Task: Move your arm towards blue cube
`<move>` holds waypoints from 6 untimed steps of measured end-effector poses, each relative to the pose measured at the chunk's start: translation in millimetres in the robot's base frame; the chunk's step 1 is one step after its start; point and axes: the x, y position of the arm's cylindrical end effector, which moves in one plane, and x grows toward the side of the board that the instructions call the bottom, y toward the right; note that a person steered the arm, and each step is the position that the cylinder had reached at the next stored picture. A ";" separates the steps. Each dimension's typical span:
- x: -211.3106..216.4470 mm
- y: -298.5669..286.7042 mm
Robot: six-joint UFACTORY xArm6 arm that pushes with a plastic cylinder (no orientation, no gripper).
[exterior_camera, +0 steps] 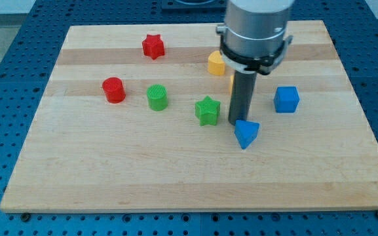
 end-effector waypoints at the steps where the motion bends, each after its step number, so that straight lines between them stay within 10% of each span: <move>1: 43.4 -11.9; 3: 77.6 82.0; 6: -9.8 178.9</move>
